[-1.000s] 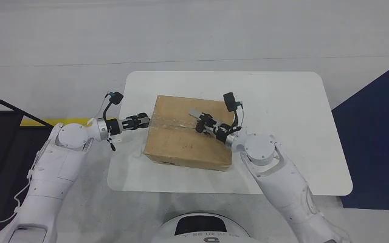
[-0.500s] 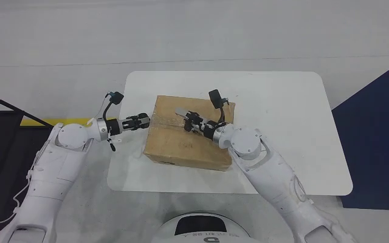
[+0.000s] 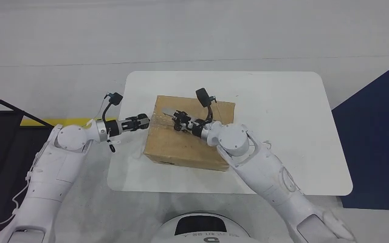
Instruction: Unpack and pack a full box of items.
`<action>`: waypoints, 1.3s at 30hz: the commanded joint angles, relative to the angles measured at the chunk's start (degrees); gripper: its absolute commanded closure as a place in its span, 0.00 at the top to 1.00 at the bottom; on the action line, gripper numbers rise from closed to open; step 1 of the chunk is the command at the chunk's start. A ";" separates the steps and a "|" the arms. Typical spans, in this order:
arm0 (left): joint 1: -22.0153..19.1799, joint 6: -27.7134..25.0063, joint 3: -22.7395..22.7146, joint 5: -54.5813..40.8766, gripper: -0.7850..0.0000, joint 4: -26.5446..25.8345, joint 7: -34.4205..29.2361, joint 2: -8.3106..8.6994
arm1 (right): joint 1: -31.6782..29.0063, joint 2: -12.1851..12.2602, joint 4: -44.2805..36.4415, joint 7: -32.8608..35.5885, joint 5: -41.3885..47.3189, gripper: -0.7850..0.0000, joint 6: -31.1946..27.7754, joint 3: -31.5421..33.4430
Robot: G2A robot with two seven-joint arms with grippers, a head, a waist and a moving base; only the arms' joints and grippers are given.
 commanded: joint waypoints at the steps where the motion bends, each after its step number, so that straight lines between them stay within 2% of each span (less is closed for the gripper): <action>1: 0.21 -0.25 -0.14 -0.15 0.00 -0.04 0.10 0.06 | 0.68 -0.34 0.60 -0.24 0.17 1.00 -0.03 -0.88; 26: 2.30 -1.33 -2.15 -1.36 0.00 -0.66 1.07 0.97 | 8.34 -5.06 9.34 -4.29 4.98 1.00 -2.38 -7.24; 27: 2.24 -1.28 -2.16 -1.41 0.25 -0.63 1.03 0.99 | 8.51 -5.23 9.63 -4.34 5.02 1.00 -2.51 -7.47; 28: 2.20 -1.12 -2.16 -1.59 0.42 -0.51 1.04 1.00 | 8.67 -5.40 9.95 -4.42 5.10 1.00 -2.66 -7.69; 29: 2.13 -0.97 -2.19 -1.66 0.90 -0.40 1.09 1.02 | 8.82 -5.57 10.27 -4.43 5.21 1.00 -2.77 -7.91; 30: 2.07 -0.90 -2.20 -1.71 1.00 -0.29 1.15 1.03 | 8.99 -5.75 10.60 -4.51 5.29 1.00 -2.87 -8.11; 39: 1.94 -0.81 -3.92 -3.77 1.00 2.14 2.18 1.34 | 10.70 -7.34 12.63 -5.14 5.65 1.00 -3.08 -9.84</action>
